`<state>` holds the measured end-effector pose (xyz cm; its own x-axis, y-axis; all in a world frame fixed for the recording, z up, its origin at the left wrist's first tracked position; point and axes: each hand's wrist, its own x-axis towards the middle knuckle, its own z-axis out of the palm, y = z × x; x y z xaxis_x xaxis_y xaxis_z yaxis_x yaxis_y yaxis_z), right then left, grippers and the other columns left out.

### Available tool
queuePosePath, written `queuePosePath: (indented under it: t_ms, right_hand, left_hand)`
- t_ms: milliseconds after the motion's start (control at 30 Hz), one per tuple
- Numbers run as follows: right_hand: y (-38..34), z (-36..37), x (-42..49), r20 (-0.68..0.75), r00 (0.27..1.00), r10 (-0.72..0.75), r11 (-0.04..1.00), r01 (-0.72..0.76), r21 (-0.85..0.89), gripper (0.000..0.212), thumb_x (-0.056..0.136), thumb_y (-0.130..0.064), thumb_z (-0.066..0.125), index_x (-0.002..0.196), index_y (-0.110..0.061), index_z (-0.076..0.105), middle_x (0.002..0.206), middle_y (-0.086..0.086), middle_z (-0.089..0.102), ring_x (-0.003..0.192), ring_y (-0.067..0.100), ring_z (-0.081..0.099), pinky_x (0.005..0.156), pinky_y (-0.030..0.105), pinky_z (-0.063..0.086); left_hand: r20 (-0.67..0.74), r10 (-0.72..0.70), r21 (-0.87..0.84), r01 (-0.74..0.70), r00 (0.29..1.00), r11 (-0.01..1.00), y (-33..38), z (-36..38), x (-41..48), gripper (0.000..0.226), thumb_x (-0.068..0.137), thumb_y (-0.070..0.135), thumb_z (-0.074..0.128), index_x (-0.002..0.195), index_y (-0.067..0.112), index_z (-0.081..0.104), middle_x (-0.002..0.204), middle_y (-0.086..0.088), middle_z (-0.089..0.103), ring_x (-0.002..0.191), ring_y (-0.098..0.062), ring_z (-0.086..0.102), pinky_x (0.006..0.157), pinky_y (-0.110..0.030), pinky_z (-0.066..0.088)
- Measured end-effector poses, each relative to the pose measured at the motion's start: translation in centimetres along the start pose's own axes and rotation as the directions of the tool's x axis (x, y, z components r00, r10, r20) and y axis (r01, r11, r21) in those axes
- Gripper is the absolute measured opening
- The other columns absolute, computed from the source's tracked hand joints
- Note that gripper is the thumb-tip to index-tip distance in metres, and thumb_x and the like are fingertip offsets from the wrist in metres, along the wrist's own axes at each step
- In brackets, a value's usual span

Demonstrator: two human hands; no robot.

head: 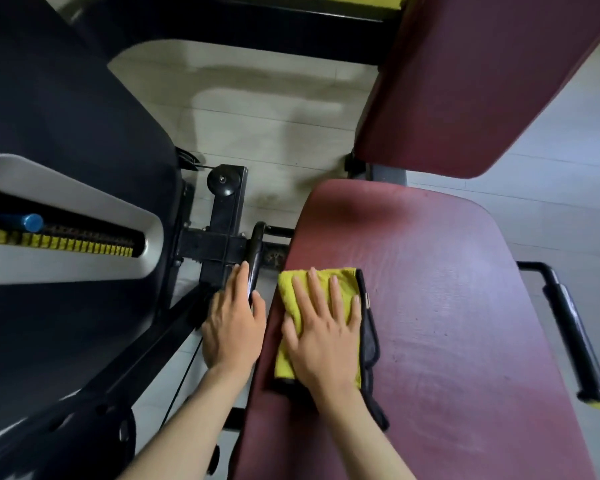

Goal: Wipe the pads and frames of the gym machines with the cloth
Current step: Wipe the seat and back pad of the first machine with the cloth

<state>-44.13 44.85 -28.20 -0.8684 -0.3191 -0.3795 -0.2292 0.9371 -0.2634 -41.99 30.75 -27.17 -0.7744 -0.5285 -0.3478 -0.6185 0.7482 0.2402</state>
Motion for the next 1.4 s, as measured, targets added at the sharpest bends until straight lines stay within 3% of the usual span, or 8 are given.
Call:
queuePosePath:
  t_ms: [167,433,600,800,933,1033,1200,1400]
  right_hand:
    - [1.6,-0.5,12.7,0.003,0.997,0.075,0.997,-0.075,0.020,0.063,0.100,-0.058,0.027,0.161,-0.045,0.019,0.172,-0.011,0.013,0.158,0.025,0.011,0.124,0.060,0.003]
    - [4.7,-0.6,24.3,-0.075,0.997,-0.022,0.999,0.018,-0.047,0.040,0.105,-0.041,0.034,0.143,-0.034,0.043,0.166,-0.007,0.029,0.151,0.025,0.025,0.116,0.058,0.020]
    - [5.3,-1.1,17.2,-0.151,0.985,-0.078,0.993,0.091,0.079,0.053,0.088,-0.028,0.038,0.135,-0.014,0.057,0.143,0.014,0.057,0.138,0.033,0.043,0.116,0.058,0.029]
    - [5.9,-0.4,-2.3,-0.076,0.986,-0.149,0.982,0.157,0.108,0.061,0.091,-0.033,0.047,0.151,-0.026,0.048,0.168,-0.008,0.029,0.158,0.023,0.020,0.124,0.058,0.019]
    - [6.7,-0.5,-9.4,-0.077,0.987,-0.142,0.986,0.148,0.079,0.069,0.088,-0.035,0.052,0.156,-0.031,0.042,0.168,-0.012,0.027,0.157,0.020,0.021,0.122,0.054,0.020]
    - [6.9,-1.2,-5.2,-0.042,0.990,-0.132,0.989,0.135,0.068,0.065,0.092,-0.040,0.051,0.156,-0.034,0.041,0.168,-0.015,0.025,0.158,0.019,0.019,0.124,0.054,0.019]
    - [9.0,-1.7,10.3,-0.129,0.991,-0.036,0.999,0.040,0.033,0.056,0.095,-0.038,0.039,0.148,-0.025,0.049,0.162,-0.002,0.041,0.153,0.027,0.031,0.124,0.055,0.020]
    - [11.3,-2.4,27.1,-0.144,0.984,0.106,0.994,-0.101,0.043,0.043,0.096,-0.041,0.033,0.126,-0.022,0.057,0.128,0.003,0.065,0.132,0.027,0.050,0.110,0.052,0.034]
  left_hand:
    - [-0.019,0.011,0.024,-0.010,1.000,1.000,-0.4,0.5,0.1,0.060,0.101,0.034,0.052,0.157,0.027,0.031,0.155,0.003,0.050,0.120,-0.027,0.063,0.070,-0.040,0.057]
    - [-0.044,0.024,0.049,-0.022,0.999,0.999,-0.6,0.9,0.2,0.062,0.098,0.033,0.057,0.156,0.025,0.036,0.154,0.003,0.051,0.123,-0.027,0.063,0.071,-0.041,0.059]
    - [-0.031,0.003,0.034,-0.002,1.000,0.999,-0.2,0.4,0.0,0.061,0.100,0.035,0.052,0.157,0.029,0.032,0.156,0.004,0.048,0.126,-0.025,0.061,0.077,-0.039,0.056]
    - [0.019,-0.009,0.001,0.009,1.000,1.000,-0.4,0.5,0.1,0.064,0.100,0.043,0.048,0.158,0.034,0.022,0.159,0.005,0.043,0.131,-0.029,0.055,0.083,-0.049,0.054]
    - [0.098,0.008,0.052,-0.013,0.995,0.999,-0.1,0.7,0.8,0.071,0.103,0.045,0.042,0.162,0.023,0.011,0.170,0.000,0.017,0.146,-0.029,0.040,0.091,-0.050,0.054]
    - [0.116,0.081,0.097,-0.093,0.990,0.991,0.2,1.1,2.0,0.073,0.104,0.041,0.043,0.162,0.013,0.009,0.172,-0.006,0.002,0.143,-0.032,0.043,0.084,-0.046,0.059]
    - [0.100,0.176,0.075,-0.184,0.979,0.980,0.1,2.0,4.5,0.068,0.107,0.026,0.040,0.164,0.026,0.003,0.172,-0.010,0.005,0.079,-0.034,0.069,0.054,-0.038,0.056]
    - [0.111,0.165,0.099,-0.176,0.980,0.979,-0.3,2.6,5.1,0.065,0.108,0.033,0.030,0.163,0.031,-0.004,0.172,-0.002,-0.001,0.090,-0.031,0.071,0.061,-0.037,0.059]
